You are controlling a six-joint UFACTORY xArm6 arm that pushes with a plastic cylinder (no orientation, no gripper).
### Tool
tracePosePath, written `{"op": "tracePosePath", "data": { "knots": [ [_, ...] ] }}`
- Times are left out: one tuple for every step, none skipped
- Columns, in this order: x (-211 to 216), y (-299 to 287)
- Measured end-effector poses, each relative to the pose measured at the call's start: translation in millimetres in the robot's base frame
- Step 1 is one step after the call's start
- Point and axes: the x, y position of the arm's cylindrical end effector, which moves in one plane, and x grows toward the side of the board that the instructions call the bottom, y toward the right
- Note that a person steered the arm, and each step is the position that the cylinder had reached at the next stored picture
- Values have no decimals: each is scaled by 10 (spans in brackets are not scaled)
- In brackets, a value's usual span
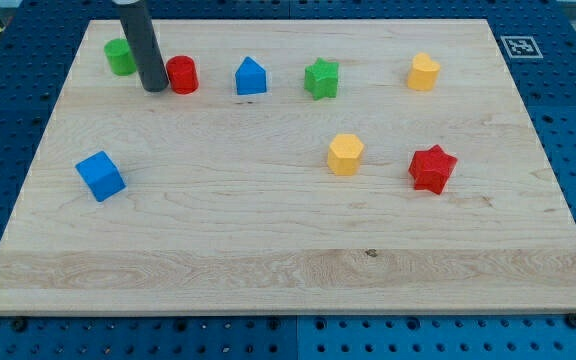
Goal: Slide the red circle to the left side of the blue triangle
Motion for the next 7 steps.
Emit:
{"op": "tracePosePath", "data": {
  "knots": [
    [0,306],
    [-6,634],
    [-10,893],
    [-13,912],
    [32,912],
    [11,893],
    [-182,895]
  ]
}}
